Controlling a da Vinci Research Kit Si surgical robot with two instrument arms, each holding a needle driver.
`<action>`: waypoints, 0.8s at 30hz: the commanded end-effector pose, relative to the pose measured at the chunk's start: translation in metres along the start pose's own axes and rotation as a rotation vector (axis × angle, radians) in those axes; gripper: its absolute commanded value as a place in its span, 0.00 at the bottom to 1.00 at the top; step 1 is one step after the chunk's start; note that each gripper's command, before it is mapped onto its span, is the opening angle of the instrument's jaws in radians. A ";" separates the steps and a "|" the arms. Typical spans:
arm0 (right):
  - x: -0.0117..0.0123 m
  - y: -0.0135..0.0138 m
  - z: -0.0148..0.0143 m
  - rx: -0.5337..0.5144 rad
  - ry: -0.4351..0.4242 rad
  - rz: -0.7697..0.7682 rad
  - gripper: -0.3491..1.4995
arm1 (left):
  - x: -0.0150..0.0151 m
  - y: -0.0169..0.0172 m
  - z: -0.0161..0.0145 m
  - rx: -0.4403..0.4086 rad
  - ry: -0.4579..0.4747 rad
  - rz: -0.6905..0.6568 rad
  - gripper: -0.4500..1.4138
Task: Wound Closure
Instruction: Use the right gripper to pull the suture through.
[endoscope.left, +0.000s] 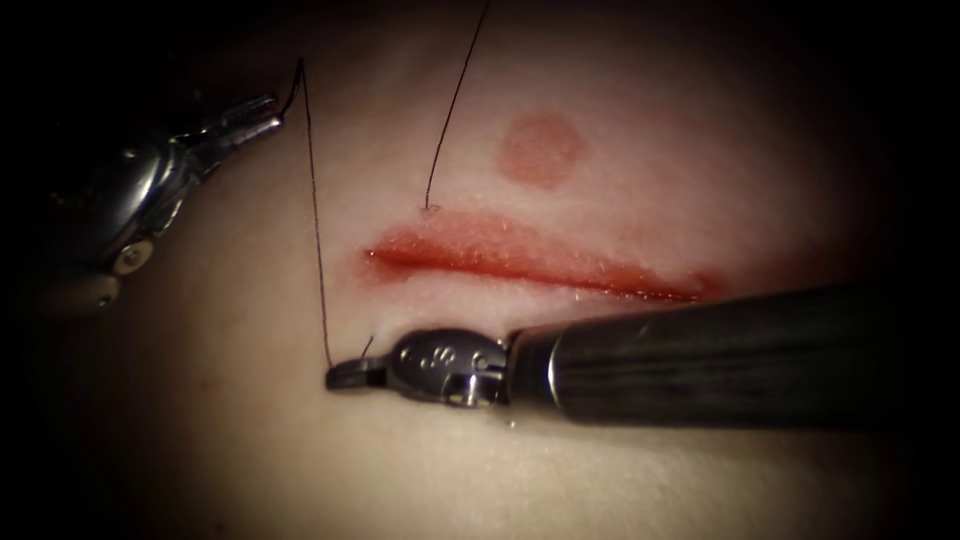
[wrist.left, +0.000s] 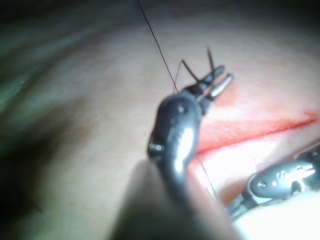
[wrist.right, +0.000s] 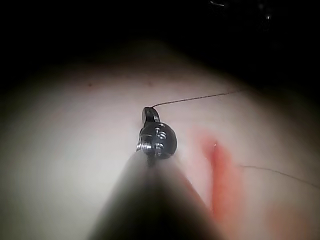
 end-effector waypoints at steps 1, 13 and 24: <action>-0.0002 -0.0003 0.0013 0.005 -0.001 0.011 0.00 | -0.0009 -0.0001 0.0004 0.000 0.000 -0.001 0.05; -0.0005 -0.0007 0.0017 0.328 -0.021 -0.059 0.00 | -0.0012 -0.0004 0.0004 0.005 -0.004 -0.001 0.05; -0.0007 -0.0003 0.0009 0.292 -0.019 -0.078 0.00 | -0.0013 -0.0001 0.0003 0.010 -0.006 -0.002 0.05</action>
